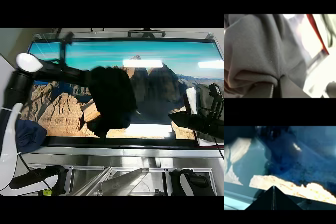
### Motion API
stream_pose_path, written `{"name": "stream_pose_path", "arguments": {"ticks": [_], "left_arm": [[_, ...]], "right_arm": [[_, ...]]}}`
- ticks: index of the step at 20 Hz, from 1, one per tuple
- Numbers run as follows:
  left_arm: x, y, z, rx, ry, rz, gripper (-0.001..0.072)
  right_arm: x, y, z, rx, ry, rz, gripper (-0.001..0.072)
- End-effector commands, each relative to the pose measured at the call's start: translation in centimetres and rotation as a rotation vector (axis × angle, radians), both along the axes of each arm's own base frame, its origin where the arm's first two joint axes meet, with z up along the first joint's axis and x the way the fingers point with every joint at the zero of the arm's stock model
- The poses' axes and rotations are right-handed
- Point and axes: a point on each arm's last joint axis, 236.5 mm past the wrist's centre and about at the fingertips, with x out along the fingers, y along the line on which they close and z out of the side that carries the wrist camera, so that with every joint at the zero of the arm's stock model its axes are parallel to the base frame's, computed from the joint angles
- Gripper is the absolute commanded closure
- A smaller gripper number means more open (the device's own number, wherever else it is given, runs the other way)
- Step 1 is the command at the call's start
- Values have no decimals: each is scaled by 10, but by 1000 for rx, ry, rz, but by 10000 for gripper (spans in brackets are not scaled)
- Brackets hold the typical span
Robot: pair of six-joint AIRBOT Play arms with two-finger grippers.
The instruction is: Fold the shirts.
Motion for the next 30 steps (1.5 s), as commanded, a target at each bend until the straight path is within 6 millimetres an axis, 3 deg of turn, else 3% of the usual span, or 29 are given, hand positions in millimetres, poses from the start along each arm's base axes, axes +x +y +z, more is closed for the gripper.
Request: {"name": "stream_pose_path", "arguments": {"ticks": [1,2,3,4,8,9,10,11,13,14,16,19,22,26,30], "left_arm": [[-29,-41,-66,47,108,-74,378],[-29,-43,-80,64,129,-76,203],[-30,-43,-90,74,157,-82,-9],[-30,-40,-94,81,178,-88,3],[-36,2,-82,112,279,-136,5],[-42,19,-90,145,310,-121,5],[-50,35,-103,177,343,-100,6],[-59,47,-117,198,376,-76,6],[-78,65,-148,209,434,-11,6],[-87,71,-164,212,460,24,6],[-106,74,-188,213,503,58,7],[-123,42,-197,92,528,51,7],[-121,12,-202,28,470,64,7],[-109,8,-217,60,395,125,24],[-99,12,-224,69,373,164,26]], "right_arm": [[-1,1,-1,2,6,3,681],[0,1,-2,3,10,3,633],[0,0,-3,2,13,5,432],[1,0,-4,2,17,5,324],[3,2,-25,-9,85,57,321],[4,5,-35,-16,110,89,289],[8,8,-45,-21,131,109,178],[15,9,-56,-28,144,122,158],[38,9,-84,-32,175,101,166],[47,11,-99,-22,198,99,232],[61,19,-128,22,235,123,246],[80,30,-172,86,257,154,246],[93,38,-204,134,322,164,247],[104,50,-225,152,370,187,248],[110,78,-220,185,361,224,250]]}}
